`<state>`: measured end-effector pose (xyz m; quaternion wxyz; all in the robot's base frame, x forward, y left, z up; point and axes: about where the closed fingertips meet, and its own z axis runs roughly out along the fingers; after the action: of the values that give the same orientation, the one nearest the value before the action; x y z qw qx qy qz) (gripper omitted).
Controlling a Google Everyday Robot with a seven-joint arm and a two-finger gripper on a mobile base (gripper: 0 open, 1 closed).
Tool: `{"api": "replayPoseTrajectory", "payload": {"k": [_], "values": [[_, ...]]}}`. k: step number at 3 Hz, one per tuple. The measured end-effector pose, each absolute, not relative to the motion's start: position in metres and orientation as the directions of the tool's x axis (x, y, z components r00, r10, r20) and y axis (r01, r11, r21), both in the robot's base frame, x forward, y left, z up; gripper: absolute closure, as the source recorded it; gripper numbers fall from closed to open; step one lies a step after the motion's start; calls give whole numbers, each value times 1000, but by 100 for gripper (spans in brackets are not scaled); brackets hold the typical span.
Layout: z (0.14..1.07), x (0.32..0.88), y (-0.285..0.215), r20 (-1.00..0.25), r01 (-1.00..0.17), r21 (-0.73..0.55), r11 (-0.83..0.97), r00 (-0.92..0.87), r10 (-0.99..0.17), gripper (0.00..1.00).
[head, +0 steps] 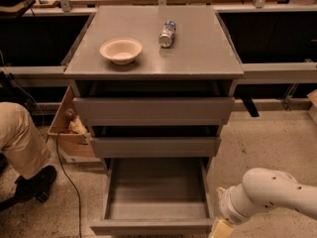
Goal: Close bottom drawer
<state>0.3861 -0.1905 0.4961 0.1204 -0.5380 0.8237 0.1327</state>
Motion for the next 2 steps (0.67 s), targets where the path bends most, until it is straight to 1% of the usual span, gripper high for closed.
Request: {"api": "replayPoseTrajectory", "payload": {"k": [1,2], "values": [[450,399,-185,-394,-908,108,405,-413,-821,0],[392,414,-172,-477,-912,114,393,-397,-784,0]]}}
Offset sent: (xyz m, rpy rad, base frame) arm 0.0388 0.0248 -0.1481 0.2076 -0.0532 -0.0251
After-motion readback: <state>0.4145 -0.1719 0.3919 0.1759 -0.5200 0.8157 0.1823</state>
